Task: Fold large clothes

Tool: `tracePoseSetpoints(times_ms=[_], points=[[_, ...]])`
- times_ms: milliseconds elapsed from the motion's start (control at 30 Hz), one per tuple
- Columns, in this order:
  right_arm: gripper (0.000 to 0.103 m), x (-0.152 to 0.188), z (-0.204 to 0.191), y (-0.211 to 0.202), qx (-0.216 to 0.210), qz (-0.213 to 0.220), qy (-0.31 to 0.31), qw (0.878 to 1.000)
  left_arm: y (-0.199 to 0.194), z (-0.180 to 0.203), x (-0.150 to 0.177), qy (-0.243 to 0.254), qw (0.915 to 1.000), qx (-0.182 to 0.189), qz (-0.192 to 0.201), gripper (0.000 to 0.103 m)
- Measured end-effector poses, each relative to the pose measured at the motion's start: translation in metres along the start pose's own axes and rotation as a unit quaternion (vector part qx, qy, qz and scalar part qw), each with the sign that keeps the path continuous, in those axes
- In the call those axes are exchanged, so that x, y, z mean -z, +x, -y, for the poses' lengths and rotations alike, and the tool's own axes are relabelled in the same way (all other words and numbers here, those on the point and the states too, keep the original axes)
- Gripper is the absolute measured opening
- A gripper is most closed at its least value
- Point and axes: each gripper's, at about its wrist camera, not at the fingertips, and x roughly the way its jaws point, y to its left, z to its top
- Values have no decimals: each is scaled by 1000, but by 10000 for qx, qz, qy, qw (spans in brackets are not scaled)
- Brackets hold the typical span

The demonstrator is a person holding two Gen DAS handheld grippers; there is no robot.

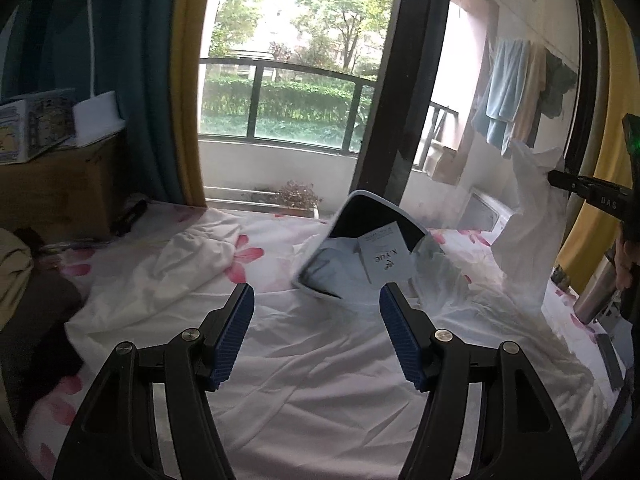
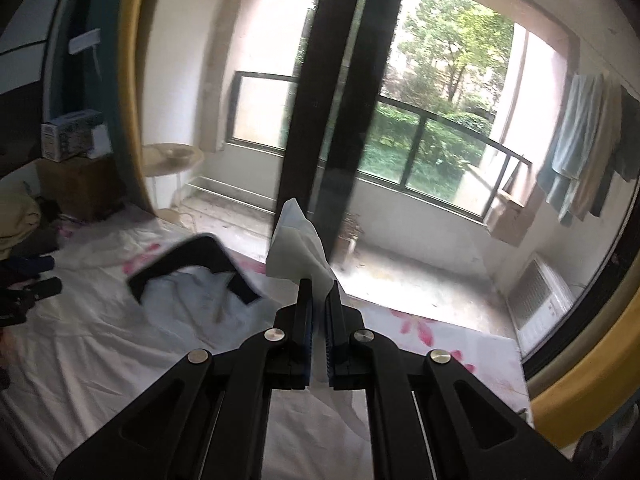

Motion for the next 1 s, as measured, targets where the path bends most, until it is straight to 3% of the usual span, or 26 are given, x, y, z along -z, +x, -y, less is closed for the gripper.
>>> tracePoseSetpoints(times_ms=[267, 533, 867, 1000], points=[[4, 11, -66, 17, -457, -64, 51, 9989, -2, -29, 10, -170, 9996, -88, -207, 68], [4, 28, -129, 56, -1038, -443, 250, 9933, 3, -53, 14, -296, 9989, -73, -353, 68], [5, 56, -209, 99, -1979, -1163, 102, 9732, 16, -67, 19, -395, 9977, -140, -540, 68], [6, 66, -216, 108, -2379, -1417, 182, 9607, 20, -65, 18, -354, 9974, -164, -603, 68]])
